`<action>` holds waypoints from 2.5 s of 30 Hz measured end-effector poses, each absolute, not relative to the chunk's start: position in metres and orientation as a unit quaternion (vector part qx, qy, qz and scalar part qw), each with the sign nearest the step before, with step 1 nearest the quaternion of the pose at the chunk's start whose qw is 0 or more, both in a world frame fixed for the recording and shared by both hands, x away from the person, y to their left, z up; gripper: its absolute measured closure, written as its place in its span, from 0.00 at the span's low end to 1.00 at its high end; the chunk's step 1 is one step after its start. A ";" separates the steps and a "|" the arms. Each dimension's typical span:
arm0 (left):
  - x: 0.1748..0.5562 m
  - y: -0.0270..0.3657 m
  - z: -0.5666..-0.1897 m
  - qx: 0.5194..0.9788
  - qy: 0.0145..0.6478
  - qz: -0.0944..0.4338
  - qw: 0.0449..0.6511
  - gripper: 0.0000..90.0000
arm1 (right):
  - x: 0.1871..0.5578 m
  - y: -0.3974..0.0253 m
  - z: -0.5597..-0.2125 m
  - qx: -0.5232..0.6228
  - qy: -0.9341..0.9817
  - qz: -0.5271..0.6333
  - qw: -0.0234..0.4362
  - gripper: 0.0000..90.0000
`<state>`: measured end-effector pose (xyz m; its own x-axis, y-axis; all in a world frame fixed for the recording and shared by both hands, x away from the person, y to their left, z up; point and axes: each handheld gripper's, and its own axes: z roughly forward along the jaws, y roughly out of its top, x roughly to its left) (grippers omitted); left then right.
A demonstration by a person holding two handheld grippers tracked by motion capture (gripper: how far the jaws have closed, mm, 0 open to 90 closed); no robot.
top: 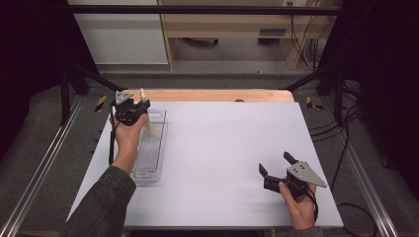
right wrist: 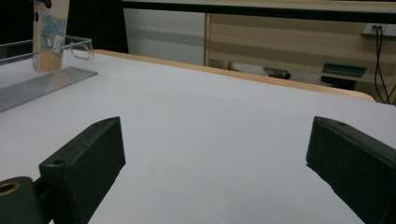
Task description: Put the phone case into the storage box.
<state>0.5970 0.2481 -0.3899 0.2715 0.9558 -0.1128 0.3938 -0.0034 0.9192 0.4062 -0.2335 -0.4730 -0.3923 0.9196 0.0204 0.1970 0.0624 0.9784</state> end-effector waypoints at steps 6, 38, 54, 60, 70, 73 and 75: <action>0.598 0.248 -0.390 0.642 0.526 0.296 0.473 0.89 | 0.406 -0.233 -0.473 0.433 0.646 0.530 0.339 0.05; 0.610 0.249 -0.393 0.639 0.535 0.289 0.471 0.88 | 0.407 -0.231 -0.475 0.432 0.655 0.520 0.338 0.05; 0.615 0.247 -0.393 0.637 0.536 0.284 0.476 0.88 | 0.408 -0.231 -0.475 0.431 0.657 0.518 0.337 0.05; 0.616 0.246 -0.394 0.634 0.538 0.282 0.478 0.88 | 0.408 -0.232 -0.475 0.432 0.656 0.518 0.338 0.05; 0.618 0.242 -0.396 0.635 0.538 0.278 0.480 0.87 | 0.408 -0.233 -0.475 0.433 0.656 0.518 0.337 0.05; 0.618 0.242 -0.396 0.635 0.539 0.277 0.480 0.86 | 0.408 -0.233 -0.475 0.434 0.656 0.518 0.336 0.05; 0.619 0.241 -0.395 0.638 0.537 0.277 0.477 0.86 | 0.408 -0.233 -0.475 0.434 0.656 0.518 0.337 0.05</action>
<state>0.6192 0.2411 -0.3953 0.2694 0.9497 -0.1596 0.4206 0.0331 0.9066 0.4078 -0.2334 -0.4754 -0.3974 0.9176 0.0077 0.2199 0.0871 0.9716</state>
